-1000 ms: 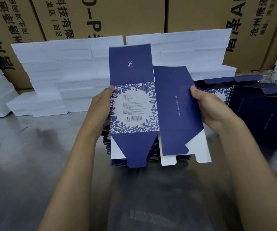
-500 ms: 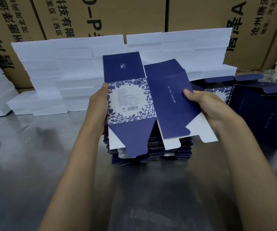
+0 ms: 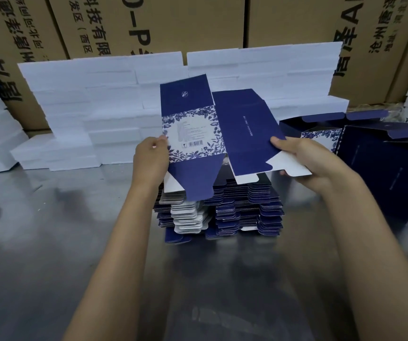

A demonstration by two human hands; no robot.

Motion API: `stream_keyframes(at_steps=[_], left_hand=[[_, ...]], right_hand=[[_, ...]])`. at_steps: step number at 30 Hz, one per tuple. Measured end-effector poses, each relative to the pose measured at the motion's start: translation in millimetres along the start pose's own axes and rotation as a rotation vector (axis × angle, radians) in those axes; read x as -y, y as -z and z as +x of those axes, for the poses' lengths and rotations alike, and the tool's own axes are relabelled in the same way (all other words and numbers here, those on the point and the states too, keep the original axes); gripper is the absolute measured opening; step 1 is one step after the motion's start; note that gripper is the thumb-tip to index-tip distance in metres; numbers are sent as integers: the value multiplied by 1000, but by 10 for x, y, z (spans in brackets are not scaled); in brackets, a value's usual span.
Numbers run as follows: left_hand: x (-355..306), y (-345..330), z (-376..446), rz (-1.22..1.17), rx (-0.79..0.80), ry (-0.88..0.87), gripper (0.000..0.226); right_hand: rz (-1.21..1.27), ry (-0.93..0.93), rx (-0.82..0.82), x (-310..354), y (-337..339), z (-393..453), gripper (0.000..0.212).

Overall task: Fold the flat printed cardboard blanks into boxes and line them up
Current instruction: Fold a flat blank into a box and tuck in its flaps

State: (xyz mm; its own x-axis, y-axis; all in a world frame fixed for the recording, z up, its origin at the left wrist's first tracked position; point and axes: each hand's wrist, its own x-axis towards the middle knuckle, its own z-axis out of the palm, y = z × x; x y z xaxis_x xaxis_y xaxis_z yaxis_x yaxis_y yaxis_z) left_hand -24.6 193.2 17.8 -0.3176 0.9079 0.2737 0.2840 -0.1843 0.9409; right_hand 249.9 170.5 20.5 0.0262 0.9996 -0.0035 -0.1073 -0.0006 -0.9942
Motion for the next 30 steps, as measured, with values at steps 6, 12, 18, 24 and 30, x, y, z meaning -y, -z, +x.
stream_keyframes(at_steps=[6,12,18,24,30], left_hand=[[-233,117,-128,266,442,-189,74],[-313,-15,-310,307,790,-247,82],[-328,-57,-279,80,475,-255,34],[-341,28,-222,-56,448,-202,16],[-355,22,-225,-40,470,-151,18]], right_hand=[[-52,-28,-24,80,25,-49,14],[-22,-34,36,131,-17,-93,42],[-34,83,289,140,-70,-80,62],[-349,211,283,-6,-235,-26,81],[-371,319,65,-68,-462,13,66]])
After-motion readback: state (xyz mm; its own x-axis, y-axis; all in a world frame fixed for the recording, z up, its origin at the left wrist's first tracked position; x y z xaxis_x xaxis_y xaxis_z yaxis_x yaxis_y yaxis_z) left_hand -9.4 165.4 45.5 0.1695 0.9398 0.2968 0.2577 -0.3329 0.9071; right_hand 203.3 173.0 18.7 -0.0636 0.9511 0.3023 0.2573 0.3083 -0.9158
